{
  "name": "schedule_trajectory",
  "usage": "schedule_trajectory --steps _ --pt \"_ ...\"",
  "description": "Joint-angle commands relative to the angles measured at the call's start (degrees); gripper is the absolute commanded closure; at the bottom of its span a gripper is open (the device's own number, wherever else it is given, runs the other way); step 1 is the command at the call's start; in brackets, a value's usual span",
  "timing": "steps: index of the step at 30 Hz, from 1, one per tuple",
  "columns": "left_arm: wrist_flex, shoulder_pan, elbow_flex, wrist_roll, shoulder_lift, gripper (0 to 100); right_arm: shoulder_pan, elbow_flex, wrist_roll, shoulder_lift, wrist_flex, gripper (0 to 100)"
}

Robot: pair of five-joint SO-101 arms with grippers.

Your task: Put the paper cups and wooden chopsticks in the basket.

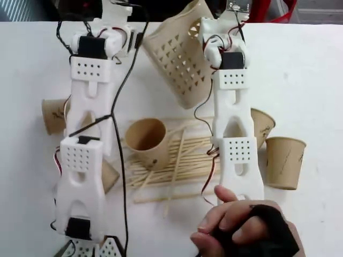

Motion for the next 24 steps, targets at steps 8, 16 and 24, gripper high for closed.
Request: schedule_trajectory --steps 8,16,24 --pt "6.33 5.93 -0.35 -11.25 -1.01 76 1.71 -2.90 -0.09 4.35 -1.27 98.1" --pt "2.73 -1.54 -16.62 2.37 -2.68 76 3.12 -2.90 -0.09 6.11 -4.53 98.1" --pt "-5.63 -2.07 -16.62 18.90 -1.36 75 4.00 -2.90 -0.09 8.22 -4.00 98.1"
